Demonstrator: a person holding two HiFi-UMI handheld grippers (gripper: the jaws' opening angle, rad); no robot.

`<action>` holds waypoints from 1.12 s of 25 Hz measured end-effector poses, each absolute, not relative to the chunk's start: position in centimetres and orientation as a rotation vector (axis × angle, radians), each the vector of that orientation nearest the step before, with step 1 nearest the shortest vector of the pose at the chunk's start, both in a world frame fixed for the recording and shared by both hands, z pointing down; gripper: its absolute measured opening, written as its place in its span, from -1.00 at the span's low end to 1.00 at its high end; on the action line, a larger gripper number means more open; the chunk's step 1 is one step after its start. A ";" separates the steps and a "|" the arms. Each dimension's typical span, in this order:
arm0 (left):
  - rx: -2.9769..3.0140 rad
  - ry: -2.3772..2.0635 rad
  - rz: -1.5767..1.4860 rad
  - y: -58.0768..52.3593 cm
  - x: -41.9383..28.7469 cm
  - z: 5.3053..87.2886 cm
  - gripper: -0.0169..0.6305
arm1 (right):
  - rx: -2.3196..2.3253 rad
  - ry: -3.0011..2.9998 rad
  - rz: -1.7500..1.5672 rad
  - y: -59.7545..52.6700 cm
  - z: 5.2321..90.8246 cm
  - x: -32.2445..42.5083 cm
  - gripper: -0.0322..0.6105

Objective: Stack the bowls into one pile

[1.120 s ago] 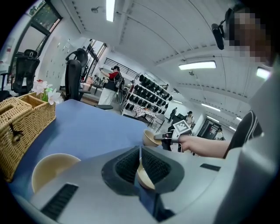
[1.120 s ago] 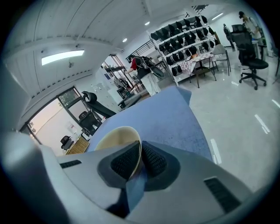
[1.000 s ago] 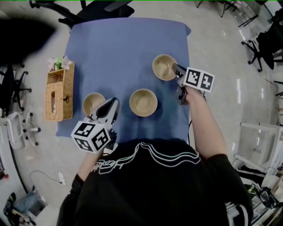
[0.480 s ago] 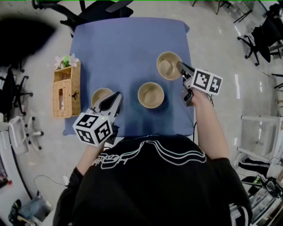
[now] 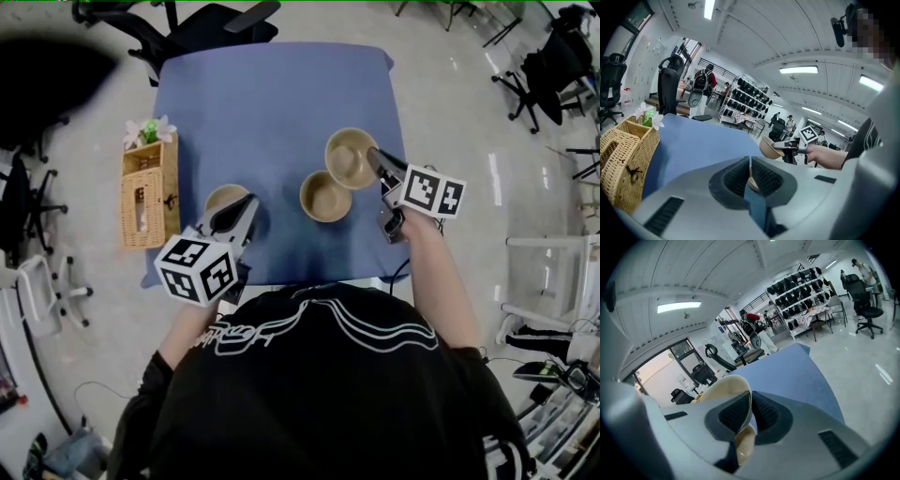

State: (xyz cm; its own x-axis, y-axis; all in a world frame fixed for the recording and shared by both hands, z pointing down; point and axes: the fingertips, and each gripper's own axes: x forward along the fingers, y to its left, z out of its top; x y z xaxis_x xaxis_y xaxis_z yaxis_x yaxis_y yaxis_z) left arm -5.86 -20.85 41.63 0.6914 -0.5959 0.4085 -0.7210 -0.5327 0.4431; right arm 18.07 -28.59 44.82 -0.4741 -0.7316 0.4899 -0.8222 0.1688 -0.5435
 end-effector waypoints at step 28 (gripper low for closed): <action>2.256 -1.012 0.306 -18.2 -11.0 45.2 -0.84 | 1.550 -2.193 1.182 -23.5 51.9 14.4 -0.76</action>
State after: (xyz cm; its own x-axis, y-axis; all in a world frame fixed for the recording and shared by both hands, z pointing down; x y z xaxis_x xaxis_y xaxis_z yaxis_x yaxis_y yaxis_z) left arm -10.98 -18.17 45.18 0.6764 -0.5863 0.4458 -0.7351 -0.4995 0.4584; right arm 14.36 -23.46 51.95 -0.4265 -0.6981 0.5751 -0.8643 0.1271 -0.4867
